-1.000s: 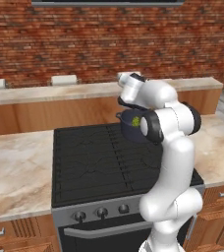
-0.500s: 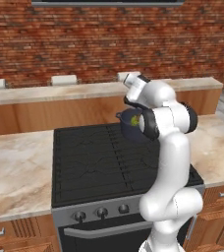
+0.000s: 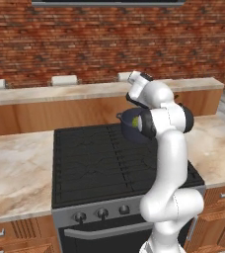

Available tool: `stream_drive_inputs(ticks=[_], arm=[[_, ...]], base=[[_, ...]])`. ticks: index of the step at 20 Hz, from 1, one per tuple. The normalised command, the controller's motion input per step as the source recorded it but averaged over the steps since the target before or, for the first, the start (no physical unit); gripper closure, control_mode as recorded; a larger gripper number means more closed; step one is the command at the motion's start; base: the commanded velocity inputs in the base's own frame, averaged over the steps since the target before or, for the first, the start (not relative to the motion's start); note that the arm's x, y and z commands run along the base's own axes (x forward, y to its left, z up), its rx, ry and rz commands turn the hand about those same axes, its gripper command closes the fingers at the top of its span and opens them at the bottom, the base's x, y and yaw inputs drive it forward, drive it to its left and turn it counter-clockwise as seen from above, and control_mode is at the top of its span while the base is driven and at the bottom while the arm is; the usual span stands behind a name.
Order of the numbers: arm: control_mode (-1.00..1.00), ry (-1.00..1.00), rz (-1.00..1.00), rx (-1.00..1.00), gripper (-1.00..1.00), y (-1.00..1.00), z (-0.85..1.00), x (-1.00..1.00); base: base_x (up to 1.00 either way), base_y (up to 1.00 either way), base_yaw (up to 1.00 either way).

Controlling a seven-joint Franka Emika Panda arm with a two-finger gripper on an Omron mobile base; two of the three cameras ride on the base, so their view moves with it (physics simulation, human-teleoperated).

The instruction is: Put the lime and broccoli in the pot. Retrieve the spatula and lightly stir the vegetables in the pot.

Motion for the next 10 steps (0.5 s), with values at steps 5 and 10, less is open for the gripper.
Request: stream_drive_inputs(ticks=[5,10], arm=[[-1.00,0.14,0.00,0.00,1.00,-0.02,0.00,-0.28],[-1.00,0.17,0.00,0.00,1.00,0.00,0.00,-0.18]], base=[[0.00,0.00,0.00],[0.00,0.00,0.00]])
